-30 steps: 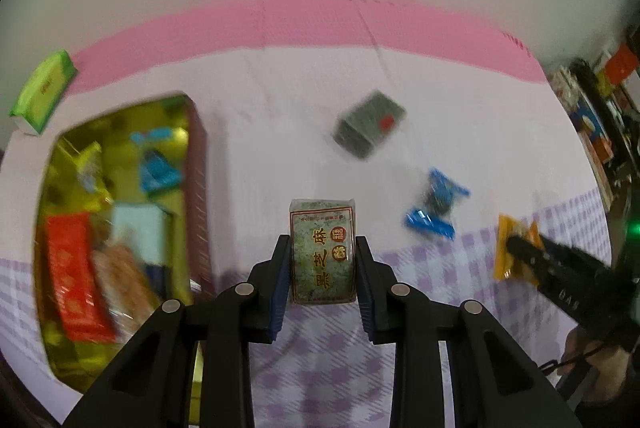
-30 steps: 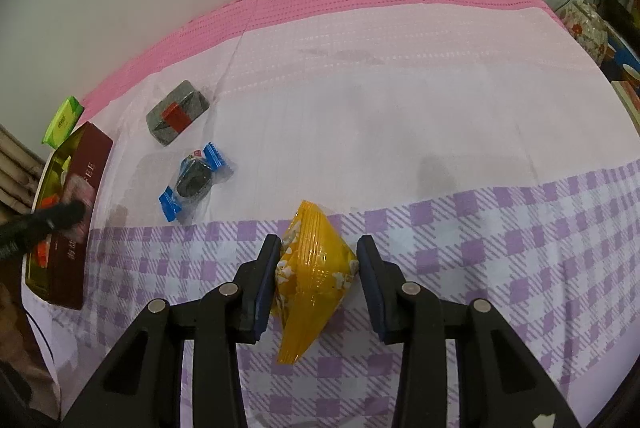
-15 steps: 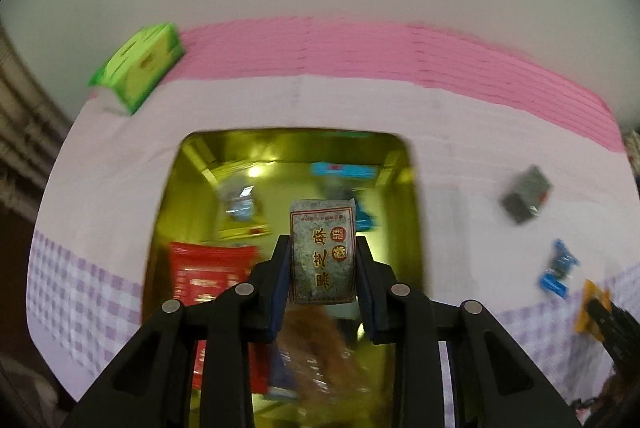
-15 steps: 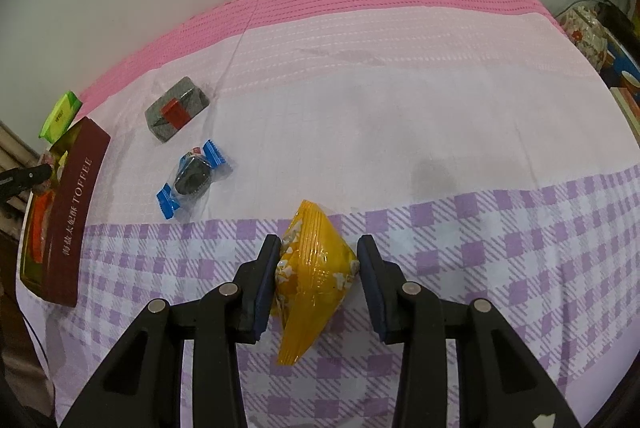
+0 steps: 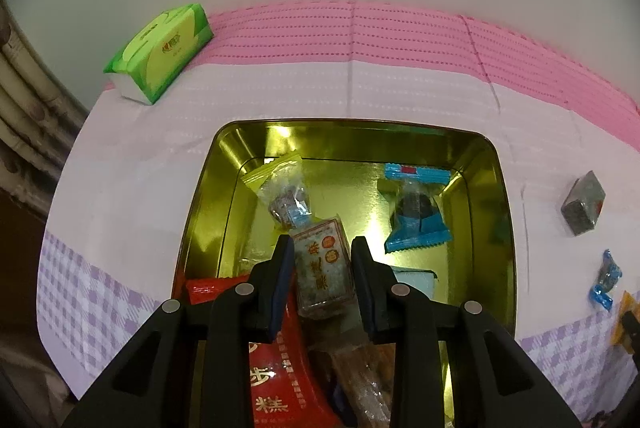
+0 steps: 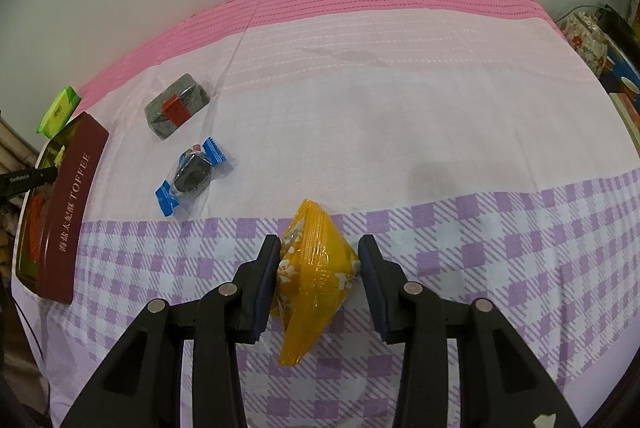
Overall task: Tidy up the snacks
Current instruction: 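Carry the patterned box into the gold tin and open the left tool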
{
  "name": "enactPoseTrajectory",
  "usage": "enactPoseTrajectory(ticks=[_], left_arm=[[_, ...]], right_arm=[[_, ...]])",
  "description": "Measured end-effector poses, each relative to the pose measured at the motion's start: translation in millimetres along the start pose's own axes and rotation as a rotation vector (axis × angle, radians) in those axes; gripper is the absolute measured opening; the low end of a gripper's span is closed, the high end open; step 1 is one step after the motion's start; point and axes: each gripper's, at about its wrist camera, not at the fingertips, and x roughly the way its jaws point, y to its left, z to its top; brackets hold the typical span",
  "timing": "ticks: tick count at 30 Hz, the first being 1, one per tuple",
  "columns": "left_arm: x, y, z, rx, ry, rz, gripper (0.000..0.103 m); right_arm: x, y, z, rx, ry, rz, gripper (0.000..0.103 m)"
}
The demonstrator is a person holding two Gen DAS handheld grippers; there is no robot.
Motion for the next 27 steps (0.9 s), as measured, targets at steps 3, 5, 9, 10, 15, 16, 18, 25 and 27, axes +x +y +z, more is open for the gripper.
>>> enactPoseTrajectory(ticks=[3,5,9,10,15,16,18,25,27], left_arm=[[2,-1,0,-0.003,0.003,0.003,0.03],[1,-1,0,-0.003,0.004,0.003,0.03],[0,-1,1,-0.001,0.011,-0.003,0.031],[-1,-1,2,0.002,0.005,-0.003,0.031],[-10,1,4,0.003,-0.014,-0.025,0.032],[-12,2,4,-0.001,-0.017,-0.039,0.032],[-18,6,3,-0.011,-0.027,-0.062,0.032],[-57,29,-11,-0.056,-0.121,-0.113,0.056],[-69,37,-18,-0.062,-0.156,-0.102,0.06]], right_arm=[[0,1,0,-0.005,-0.001,-0.004,0.038],[0,1,0,-0.002,0.0,-0.003,0.038],[0,2,-1,-0.004,-0.001,-0.005,0.04],[1,3,-1,-0.004,-0.001,-0.006,0.04],[1,3,-1,-0.008,0.001,-0.01,0.04],[1,3,-1,-0.008,0.001,-0.01,0.04],[1,2,-1,-0.014,0.0,-0.015,0.04],[3,4,-4,-0.03,-0.014,-0.024,0.041],[2,3,-4,-0.043,-0.014,-0.027,0.041]])
